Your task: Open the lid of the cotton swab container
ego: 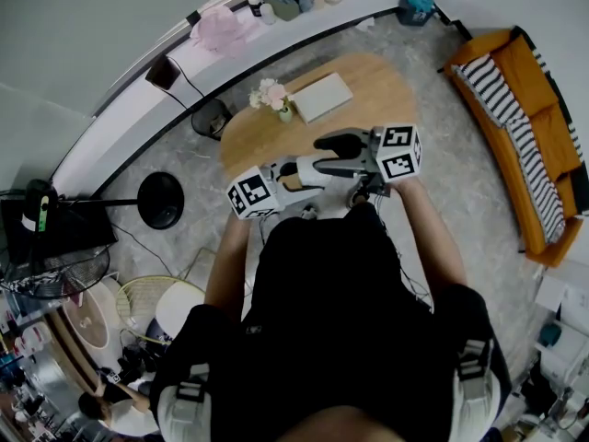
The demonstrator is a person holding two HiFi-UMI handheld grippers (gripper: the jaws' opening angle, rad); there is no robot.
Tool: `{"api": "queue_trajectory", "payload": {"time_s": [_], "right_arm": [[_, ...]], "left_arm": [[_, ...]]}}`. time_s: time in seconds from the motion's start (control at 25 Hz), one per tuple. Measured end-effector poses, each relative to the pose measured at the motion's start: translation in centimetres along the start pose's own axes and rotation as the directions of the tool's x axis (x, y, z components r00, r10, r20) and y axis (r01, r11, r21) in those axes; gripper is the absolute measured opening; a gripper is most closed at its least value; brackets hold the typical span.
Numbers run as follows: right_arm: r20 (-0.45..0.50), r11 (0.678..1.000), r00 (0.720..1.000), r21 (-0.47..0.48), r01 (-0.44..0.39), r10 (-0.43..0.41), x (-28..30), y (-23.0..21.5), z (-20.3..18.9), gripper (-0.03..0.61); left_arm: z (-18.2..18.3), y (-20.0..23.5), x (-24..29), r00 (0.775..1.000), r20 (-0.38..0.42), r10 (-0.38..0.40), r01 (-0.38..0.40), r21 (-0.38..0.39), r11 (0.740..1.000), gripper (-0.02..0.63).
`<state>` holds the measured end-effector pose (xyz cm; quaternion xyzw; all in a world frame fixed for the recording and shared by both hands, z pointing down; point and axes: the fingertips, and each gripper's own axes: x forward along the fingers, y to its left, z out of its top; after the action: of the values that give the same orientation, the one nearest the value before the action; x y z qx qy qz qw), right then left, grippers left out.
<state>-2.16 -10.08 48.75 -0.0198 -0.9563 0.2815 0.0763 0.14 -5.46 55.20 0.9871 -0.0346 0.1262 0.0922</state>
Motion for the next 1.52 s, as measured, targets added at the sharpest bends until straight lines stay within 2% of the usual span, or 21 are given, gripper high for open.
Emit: {"api": "queue_trajectory", "payload": {"time_s": [0.12,0.28,0.44,0.64,1.0,1.2,1.32,1.44,1.52], "right_arm": [[0.041,1.000,0.999,0.009,0.019,-0.020,-0.6,-0.5,0.9,0.178],[0.060,0.999,0.997,0.006,0.041,-0.041,-0.9,-0.6,1.1,0.173],[0.089,0.993,0.990,-0.033,0.115,-0.112,-1.3,-1.6,1.7,0.162],[0.106,0.987,0.983,-0.035,0.156,-0.152,-1.7,-2.7,2.0,0.158],[0.112,0.984,0.978,-0.012,0.178,-0.176,-1.7,-3.4,1.5,0.156],[0.130,0.982,0.976,-0.055,0.181,-0.173,-2.3,-2.3,1.9,0.152],[0.166,0.982,0.974,-0.078,0.171,-0.157,-3.1,-1.4,2.1,0.143],[0.195,0.973,0.962,-0.088,0.212,-0.192,-4.1,-1.2,1.7,0.127],[0.202,0.962,0.952,-0.100,0.254,-0.231,-4.8,-1.1,1.0,0.091]], "left_arm": [[0.0,-0.4,0.4,1.000,0.008,-0.011,0.011,-0.007,1.000,0.199],[0.0,-1.1,0.6,1.000,0.016,-0.016,0.016,-0.002,1.000,0.199],[0.1,-1.6,0.4,1.000,0.009,-0.021,0.021,0.016,1.000,0.199],[0.8,-2.0,0.7,0.999,0.018,-0.032,0.031,0.031,0.999,0.199],[0.9,-2.5,0.7,0.999,0.027,-0.041,0.040,0.022,0.999,0.198],[0.8,-2.3,0.4,0.998,0.058,-0.012,0.013,-0.016,1.000,0.198],[0.9,-2.1,0.2,0.999,0.052,-0.001,0.001,-0.013,1.000,0.198],[0.7,-1.9,-0.2,0.999,0.041,0.005,-0.004,-0.013,1.000,0.198],[0.6,-1.8,-0.4,0.999,0.036,0.011,-0.011,-0.013,1.000,0.198]]}}
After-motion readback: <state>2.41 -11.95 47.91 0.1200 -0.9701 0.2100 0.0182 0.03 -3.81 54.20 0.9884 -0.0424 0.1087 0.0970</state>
